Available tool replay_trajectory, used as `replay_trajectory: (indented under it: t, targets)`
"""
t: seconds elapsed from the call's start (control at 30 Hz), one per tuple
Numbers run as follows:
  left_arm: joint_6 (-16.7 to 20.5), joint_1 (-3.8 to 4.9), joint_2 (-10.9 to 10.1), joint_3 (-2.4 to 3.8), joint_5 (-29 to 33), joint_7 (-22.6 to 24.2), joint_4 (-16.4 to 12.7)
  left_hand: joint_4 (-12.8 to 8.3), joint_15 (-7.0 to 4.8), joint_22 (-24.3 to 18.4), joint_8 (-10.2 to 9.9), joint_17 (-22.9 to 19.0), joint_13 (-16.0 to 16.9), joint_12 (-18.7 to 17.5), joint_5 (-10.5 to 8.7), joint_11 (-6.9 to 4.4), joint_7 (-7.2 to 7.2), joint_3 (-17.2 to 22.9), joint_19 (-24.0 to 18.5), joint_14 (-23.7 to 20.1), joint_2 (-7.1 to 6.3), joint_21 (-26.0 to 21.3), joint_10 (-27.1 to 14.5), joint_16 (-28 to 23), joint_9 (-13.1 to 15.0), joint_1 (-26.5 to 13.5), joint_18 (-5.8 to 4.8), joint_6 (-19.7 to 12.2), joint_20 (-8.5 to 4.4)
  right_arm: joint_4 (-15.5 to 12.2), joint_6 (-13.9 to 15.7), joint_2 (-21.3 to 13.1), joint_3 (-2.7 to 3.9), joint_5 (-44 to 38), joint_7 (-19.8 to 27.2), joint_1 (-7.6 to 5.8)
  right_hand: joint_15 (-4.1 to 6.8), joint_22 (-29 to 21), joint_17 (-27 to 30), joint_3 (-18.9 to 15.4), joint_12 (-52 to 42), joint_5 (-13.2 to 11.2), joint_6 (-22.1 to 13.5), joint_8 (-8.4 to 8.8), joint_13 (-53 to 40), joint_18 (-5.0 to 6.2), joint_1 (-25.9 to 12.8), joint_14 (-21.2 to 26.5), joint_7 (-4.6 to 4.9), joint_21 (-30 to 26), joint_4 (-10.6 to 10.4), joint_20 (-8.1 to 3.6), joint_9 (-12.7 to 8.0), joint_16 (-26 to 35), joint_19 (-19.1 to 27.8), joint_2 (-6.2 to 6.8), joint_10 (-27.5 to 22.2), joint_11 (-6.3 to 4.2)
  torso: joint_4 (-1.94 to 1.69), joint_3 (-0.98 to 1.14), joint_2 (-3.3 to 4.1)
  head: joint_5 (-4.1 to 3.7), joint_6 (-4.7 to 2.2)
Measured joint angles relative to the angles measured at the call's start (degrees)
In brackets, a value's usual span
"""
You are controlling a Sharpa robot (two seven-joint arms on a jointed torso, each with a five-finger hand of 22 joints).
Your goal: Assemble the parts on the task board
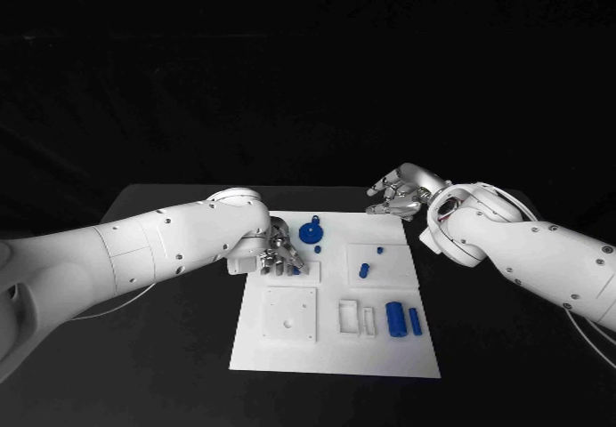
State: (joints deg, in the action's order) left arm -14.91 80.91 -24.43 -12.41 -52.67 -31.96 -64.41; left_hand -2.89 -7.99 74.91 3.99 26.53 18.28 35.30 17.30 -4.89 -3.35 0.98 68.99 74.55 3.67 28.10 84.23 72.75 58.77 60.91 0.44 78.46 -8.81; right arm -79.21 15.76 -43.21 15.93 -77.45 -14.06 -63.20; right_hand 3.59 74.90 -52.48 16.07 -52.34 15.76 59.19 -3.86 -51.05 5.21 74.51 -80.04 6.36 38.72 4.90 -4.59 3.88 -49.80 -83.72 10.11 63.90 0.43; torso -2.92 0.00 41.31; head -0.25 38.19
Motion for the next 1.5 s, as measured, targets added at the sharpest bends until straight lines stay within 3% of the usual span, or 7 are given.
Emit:
replay_trajectory:
  t: [0.13, 0.57, 0.77, 1.03, 1.27, 1.33, 1.5]
  targets:
    - [0.37, -0.09, -0.31, -0.03, -0.11, 0.05, -0.08, 1.56, 0.00, 0.00, 0.00, 0.00, 0.00, 0.00, -0.13, 0.00, 0.15, -0.53, 0.00, 0.00, -1.58, 0.00, 0.00, 0.00, -0.02, 0.10, 0.00, 0.15, 0.00, -0.01, 0.00, -0.01, 0.00, 0.00, 0.01, 0.00, 0.00, 0.00, 0.00, 0.00, 0.00, 0.00, 0.00, 0.00, 0.00, 0.00, 0.00, 0.00, 0.00, 0.00, 0.00, 0.00, 0.00, 0.00, 0.00, 0.00, 0.00, 0.00, -0.01, -0.01, 0.00, -0.02, -0.01]
    - [1.83, -0.21, -1.75, 0.33, -0.45, 0.14, -1.37, 8.02, 0.00, 0.01, 0.00, -0.10, 0.01, 0.00, -8.10, 0.01, 0.16, 1.98, 0.00, 0.00, -6.85, -0.29, 0.01, 0.00, 0.31, -0.32, 0.00, 0.95, 0.00, -0.01, 0.04, -0.07, 0.00, 0.02, 0.04, 0.01, 0.00, 0.05, 0.01, 0.00, 0.00, 0.00, 0.00, 0.00, -0.01, 0.00, 0.00, 0.00, 0.00, 0.00, 0.00, 0.00, -0.05, 0.00, 0.00, 0.00, 0.00, 0.00, -0.04, -0.07, -0.03, -0.04, -0.12]
    - [2.65, -0.22, -2.52, 1.64, -0.27, 0.29, -2.19, 12.49, 0.00, 0.04, 0.00, -0.12, -0.10, -0.19, -13.82, 0.01, 0.36, 3.60, 0.22, -0.01, -10.41, -0.28, 0.01, -0.21, 0.31, -1.15, -0.01, 1.15, 0.22, 0.11, 0.07, -0.09, 0.00, 0.02, 0.05, 0.03, 0.00, 0.04, 0.01, 0.00, 0.00, 0.00, 0.00, 0.00, 0.05, 0.00, 0.00, 0.00, 0.00, 0.00, 0.00, 0.00, -0.05, 0.00, 0.00, 0.00, 0.00, 0.00, -0.04, -0.08, -0.09, 0.05, -0.35]
    - [3.80, -0.14, -3.51, 3.78, 0.40, 0.70, -2.69, 17.94, 0.01, 0.03, 0.00, -0.12, -0.65, -0.70, -14.15, 0.01, 0.43, 2.31, 0.22, -0.01, -13.18, -0.36, 0.01, -0.58, -0.07, -0.15, 0.00, 1.09, 0.22, 0.22, 0.10, -0.12, 0.00, 0.02, 0.06, 0.08, 0.00, 0.04, 0.02, 0.00, 0.00, 0.00, -0.01, 0.00, 0.05, 0.00, 0.00, 0.00, 0.00, 0.00, 0.00, 0.00, -0.04, 0.00, 0.00, 0.00, 0.00, 0.00, -0.04, -0.08, -0.10, 0.15, -0.68]
    - [4.60, 0.75, -5.29, 5.21, 1.79, 1.10, -3.00, 17.00, 0.96, 0.02, -0.17, -1.10, -2.07, -4.42, -14.15, 0.72, 1.95, 2.27, -0.97, -1.81, -12.43, -2.39, -0.28, -2.76, -6.65, 0.77, 0.00, -3.39, 0.95, 0.23, 0.12, -0.35, 0.00, 0.03, 0.07, 0.11, 0.00, 0.03, 0.02, 0.00, 0.00, 0.00, -0.01, 0.00, 0.04, -0.01, 0.00, 0.00, 0.00, 0.00, 0.00, 0.00, -0.04, 0.00, 0.00, 0.00, 0.00, 0.00, -0.08, -0.04, -0.07, 0.12, -1.14]
    - [4.88, 1.17, -5.78, 5.49, 2.12, 1.17, -2.90, 15.06, 1.34, 0.02, -0.17, -1.48, -2.38, -5.89, -13.74, 1.23, 3.09, 2.47, -1.14, -2.19, -11.30, -3.27, -0.19, -3.13, -12.20, 1.89, -0.01, -6.83, 1.13, 0.23, 0.13, -0.43, 0.00, 0.04, 0.07, 0.11, 0.00, 0.03, 0.02, 0.00, 0.00, 0.00, -0.01, 0.00, 0.04, -0.01, 0.00, 0.00, -0.01, 0.00, 0.00, 0.00, -0.04, 0.00, 0.00, 0.00, 0.00, 0.00, -0.09, -0.04, -0.07, 0.12, -1.21]
    - [6.10, 2.63, -6.19, 6.14, 2.63, 1.47, -1.19, 7.86, 1.51, 0.02, -0.17, -2.30, -1.44, -6.52, -5.21, 1.23, 3.90, 0.54, -0.29, -2.02, -6.59, -4.64, -0.19, -3.13, -23.11, 2.81, 0.00, -9.13, 1.33, 0.24, 0.20, -0.59, 0.00, 0.05, 0.07, 0.12, 0.00, 0.03, 0.02, 0.00, 0.00, 0.00, -0.01, 0.00, 0.04, 0.00, 0.00, 0.00, -0.01, 0.00, 0.00, 0.00, -0.04, 0.00, 0.00, 0.00, 0.00, 0.00, -0.16, -0.05, -0.07, 0.17, -1.35]
